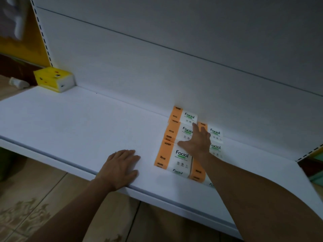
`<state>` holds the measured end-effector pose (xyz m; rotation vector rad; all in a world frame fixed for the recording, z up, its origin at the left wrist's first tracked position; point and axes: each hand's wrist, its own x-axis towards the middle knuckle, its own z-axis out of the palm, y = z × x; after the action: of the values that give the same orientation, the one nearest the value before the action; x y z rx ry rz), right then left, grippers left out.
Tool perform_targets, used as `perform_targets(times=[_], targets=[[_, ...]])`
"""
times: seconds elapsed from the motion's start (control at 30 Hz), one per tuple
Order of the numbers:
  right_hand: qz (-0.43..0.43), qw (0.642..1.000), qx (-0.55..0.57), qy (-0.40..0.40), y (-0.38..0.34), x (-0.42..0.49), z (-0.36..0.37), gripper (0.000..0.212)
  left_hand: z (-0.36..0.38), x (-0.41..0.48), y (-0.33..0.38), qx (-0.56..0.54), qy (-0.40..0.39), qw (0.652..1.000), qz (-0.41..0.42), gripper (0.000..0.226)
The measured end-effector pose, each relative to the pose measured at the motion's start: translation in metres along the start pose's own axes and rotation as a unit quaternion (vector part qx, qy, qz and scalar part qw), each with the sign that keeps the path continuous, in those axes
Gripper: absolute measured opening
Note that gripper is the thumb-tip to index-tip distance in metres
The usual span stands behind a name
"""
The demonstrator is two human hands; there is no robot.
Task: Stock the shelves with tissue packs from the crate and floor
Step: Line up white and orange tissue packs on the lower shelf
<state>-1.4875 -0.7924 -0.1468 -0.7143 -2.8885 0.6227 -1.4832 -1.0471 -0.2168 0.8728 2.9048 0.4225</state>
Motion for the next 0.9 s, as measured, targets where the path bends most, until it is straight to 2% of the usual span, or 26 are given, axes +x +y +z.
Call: perform_targets(times=[0.07, 0.13, 0.23, 0.3, 0.37, 0.43, 0.53, 0.67, 0.77, 0.9], targets=[[-0.044, 0.999, -0.018, -0.004, -0.014, -0.004, -0.001, 0.096, -0.002, -0.009, -0.014, -0.009, 0.012, 1.000, -0.009, 0.094], [-0.073, 0.997, 0.004, -0.009, -0.037, -0.009, 0.002, 0.095, -0.009, -0.027, -0.037, -0.022, 0.040, 0.998, -0.042, 0.089], [-0.127, 0.991, 0.035, -0.029, -0.087, -0.024, 0.018, 0.090, -0.029, -0.067, -0.088, 0.026, 0.095, 0.994, -0.056, 0.066], [-0.173, 0.982, 0.056, -0.059, -0.127, -0.041, 0.035, 0.088, -0.044, -0.106, -0.128, 0.047, 0.095, 0.987, -0.122, 0.058], [-0.226, 0.966, 0.084, -0.096, -0.173, -0.064, 0.057, 0.086, -0.060, -0.155, -0.161, 0.045, 0.099, 0.971, -0.211, 0.060], [-0.287, 0.943, 0.105, -0.134, -0.220, -0.095, 0.081, 0.085, -0.069, -0.211, -0.182, 0.051, 0.107, 0.951, -0.285, 0.060], [-0.380, 0.900, 0.103, -0.187, -0.287, -0.149, 0.120, 0.084, -0.056, -0.298, -0.200, 0.085, 0.092, 0.936, -0.328, 0.058], [-0.469, 0.840, 0.108, -0.251, -0.358, -0.244, 0.175, 0.082, -0.036, -0.413, -0.205, 0.053, 0.095, 0.906, -0.409, 0.055], [-0.530, 0.793, 0.116, -0.277, -0.375, -0.312, 0.209, 0.074, -0.032, -0.466, -0.194, 0.053, 0.123, 0.887, -0.441, 0.049], [-0.561, 0.736, 0.078, -0.372, -0.382, -0.404, 0.254, 0.068, -0.013, -0.537, -0.185, 0.024, 0.128, 0.850, -0.510, 0.049]])
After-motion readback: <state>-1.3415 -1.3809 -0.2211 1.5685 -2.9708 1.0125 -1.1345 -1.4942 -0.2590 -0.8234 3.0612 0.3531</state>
